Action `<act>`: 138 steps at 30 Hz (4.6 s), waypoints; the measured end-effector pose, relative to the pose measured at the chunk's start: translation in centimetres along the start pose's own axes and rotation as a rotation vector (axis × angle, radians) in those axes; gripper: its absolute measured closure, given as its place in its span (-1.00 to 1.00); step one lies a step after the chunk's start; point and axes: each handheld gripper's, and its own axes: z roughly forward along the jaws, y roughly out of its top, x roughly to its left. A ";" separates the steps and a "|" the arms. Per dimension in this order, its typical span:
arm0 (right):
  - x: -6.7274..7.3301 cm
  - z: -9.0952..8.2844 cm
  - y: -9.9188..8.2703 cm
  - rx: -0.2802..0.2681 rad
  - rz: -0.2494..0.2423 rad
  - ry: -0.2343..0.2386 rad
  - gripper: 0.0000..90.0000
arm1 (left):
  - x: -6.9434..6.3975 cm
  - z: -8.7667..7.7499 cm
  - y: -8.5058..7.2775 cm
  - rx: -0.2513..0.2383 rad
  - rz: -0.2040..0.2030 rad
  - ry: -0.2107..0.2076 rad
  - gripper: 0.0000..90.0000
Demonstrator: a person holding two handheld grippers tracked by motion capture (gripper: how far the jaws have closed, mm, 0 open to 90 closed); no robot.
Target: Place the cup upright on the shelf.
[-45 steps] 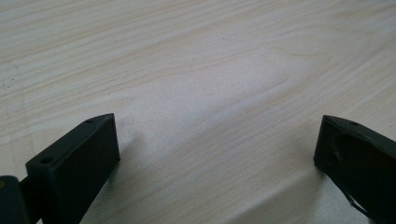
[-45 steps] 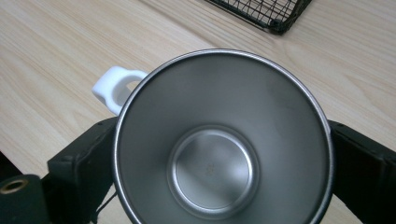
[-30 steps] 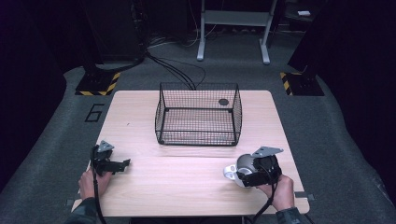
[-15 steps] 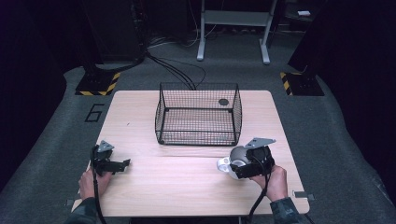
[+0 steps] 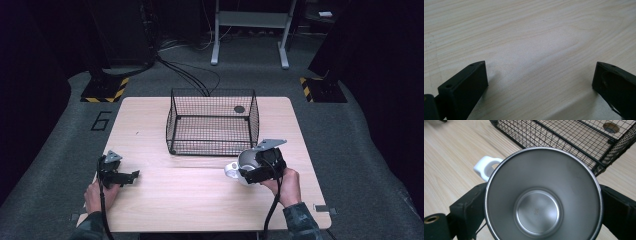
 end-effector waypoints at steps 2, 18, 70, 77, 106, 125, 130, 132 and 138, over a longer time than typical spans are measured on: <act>0.0 0.0 0.1 0.004 -0.004 0.001 -0.87 | 0.0 0.0 0.0 0.000 -0.001 0.000 -1.00; 0.2 0.2 3.1 -0.011 -0.041 0.034 -0.87 | 0.0 0.0 0.0 0.004 -0.001 0.000 -1.00; -0.6 -0.7 10.8 -0.046 -0.106 0.049 -0.87 | 0.0 0.0 0.0 0.003 -0.001 0.001 -1.00; -0.7 -0.5 11.7 -0.043 -0.103 0.046 -0.87 | 0.0 0.0 0.0 0.002 -0.009 -0.001 -1.00; -2.2 2.6 14.9 -0.022 -0.094 0.040 -0.87 | 0.0 0.0 0.0 0.002 -0.009 -0.001 -1.00; -3.5 5.5 16.2 0.004 -0.046 0.029 -0.87 | 0.0 0.0 0.0 0.002 -0.009 -0.001 -1.00; -3.8 6.3 16.3 0.022 -0.045 0.014 -0.87 | 0.0 0.0 0.0 0.002 -0.009 -0.001 -1.00; -4.0 6.7 16.3 0.023 -0.036 0.012 -0.87 | 0.0 0.0 0.0 0.002 -0.009 -0.001 -1.00; -4.2 7.8 16.4 0.029 -0.017 0.000 -0.87 | 0.0 0.0 0.0 0.002 -0.009 -0.001 -1.00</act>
